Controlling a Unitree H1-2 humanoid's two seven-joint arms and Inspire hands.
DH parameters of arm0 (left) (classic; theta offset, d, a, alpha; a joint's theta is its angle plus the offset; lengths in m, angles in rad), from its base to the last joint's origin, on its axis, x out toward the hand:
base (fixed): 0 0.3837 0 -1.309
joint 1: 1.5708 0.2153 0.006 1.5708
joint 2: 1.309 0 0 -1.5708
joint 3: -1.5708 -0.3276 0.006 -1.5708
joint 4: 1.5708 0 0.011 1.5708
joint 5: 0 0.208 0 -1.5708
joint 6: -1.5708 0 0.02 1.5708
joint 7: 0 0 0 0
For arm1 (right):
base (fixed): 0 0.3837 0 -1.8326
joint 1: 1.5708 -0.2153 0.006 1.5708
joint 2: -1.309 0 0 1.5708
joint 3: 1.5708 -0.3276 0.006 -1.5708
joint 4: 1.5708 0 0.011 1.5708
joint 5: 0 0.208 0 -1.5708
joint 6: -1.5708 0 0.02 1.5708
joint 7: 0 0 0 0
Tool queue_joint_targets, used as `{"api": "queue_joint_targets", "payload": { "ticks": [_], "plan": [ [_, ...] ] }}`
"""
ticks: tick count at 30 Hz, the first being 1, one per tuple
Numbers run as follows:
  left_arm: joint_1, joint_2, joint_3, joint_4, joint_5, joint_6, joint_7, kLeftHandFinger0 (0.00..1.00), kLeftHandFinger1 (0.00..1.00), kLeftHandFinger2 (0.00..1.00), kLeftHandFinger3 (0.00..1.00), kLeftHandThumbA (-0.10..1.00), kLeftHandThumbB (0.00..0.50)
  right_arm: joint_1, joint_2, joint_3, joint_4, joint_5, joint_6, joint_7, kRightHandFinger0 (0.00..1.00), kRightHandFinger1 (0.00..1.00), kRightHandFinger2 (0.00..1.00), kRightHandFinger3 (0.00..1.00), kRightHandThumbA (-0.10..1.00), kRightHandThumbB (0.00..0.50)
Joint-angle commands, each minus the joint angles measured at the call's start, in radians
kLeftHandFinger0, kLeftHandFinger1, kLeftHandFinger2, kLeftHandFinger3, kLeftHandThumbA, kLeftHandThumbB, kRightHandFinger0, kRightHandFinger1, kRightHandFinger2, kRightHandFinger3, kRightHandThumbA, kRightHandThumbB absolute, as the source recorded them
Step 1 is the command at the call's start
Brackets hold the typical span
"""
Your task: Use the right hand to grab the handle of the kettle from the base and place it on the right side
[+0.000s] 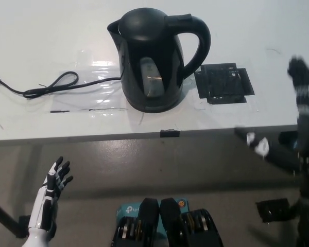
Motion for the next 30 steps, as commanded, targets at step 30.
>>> {"api": "queue_joint_targets", "payload": {
  "ticks": [30],
  "plan": [
    [-0.015, 0.011, -0.021, 0.068, -0.021, -0.118, -0.045, 0.92, 1.0, 1.0, 1.0, 1.0, 0.5, -0.742, -0.033, 0.043, 0.993, -0.134, 0.174, -0.118, 1.0, 1.0, 1.0, 1.0, 1.0, 0.305]
  ]
}}
